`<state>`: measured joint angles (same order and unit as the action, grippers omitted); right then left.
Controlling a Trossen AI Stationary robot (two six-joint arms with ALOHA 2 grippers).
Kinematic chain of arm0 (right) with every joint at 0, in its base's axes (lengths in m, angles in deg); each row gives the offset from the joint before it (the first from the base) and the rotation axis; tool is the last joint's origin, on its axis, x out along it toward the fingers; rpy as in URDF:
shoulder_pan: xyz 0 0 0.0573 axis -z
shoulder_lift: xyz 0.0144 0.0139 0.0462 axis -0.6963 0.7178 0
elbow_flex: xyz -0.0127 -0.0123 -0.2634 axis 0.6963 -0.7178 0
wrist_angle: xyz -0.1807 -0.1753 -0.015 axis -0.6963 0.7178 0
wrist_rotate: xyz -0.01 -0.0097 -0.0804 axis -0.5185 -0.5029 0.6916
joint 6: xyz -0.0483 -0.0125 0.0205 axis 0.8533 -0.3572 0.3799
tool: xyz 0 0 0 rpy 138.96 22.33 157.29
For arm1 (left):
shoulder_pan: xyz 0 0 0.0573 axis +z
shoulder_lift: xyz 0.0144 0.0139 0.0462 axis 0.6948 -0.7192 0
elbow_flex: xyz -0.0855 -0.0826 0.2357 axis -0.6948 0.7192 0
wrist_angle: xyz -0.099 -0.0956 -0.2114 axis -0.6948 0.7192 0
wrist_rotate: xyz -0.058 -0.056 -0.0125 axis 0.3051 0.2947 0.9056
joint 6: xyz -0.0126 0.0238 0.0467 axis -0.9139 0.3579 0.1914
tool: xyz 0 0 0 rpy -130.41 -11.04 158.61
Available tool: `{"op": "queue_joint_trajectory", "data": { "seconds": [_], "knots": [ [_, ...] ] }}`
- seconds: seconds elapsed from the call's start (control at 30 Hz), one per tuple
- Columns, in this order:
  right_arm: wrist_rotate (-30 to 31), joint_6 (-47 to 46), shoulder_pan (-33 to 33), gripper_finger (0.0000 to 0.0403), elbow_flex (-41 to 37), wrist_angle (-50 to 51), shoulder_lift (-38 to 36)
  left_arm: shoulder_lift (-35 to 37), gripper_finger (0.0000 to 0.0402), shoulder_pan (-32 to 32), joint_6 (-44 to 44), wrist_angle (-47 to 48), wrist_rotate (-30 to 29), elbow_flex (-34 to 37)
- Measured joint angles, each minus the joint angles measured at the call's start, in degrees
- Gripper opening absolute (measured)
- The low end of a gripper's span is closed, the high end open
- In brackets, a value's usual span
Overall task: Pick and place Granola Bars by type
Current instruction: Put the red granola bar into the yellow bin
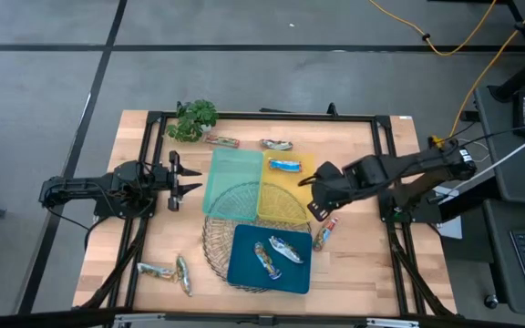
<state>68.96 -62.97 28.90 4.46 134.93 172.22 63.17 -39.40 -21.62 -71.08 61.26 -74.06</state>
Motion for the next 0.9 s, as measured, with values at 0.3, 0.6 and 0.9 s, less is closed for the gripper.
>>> {"op": "queue_joint_trajectory", "data": {
  "seconds": [0.3,0.6,0.9],
  "knots": [
    [-0.43,-15.12,-4.15,0.0153,-1.36,0.09,0.00,0.01,0.0143,0.00,0.01,0.00,0.00,-0.01],
    [-3.83,-20.46,-5.67,0.0153,-8.74,-2.63,0.00,0.02,0.0143,0.00,0.01,-0.01,0.00,0.01],
    [-5.31,-20.91,-5.67,0.0160,-18.82,-12.94,0.04,0.02,0.0143,-0.01,0.00,0.01,0.00,0.01]
  ]
}}
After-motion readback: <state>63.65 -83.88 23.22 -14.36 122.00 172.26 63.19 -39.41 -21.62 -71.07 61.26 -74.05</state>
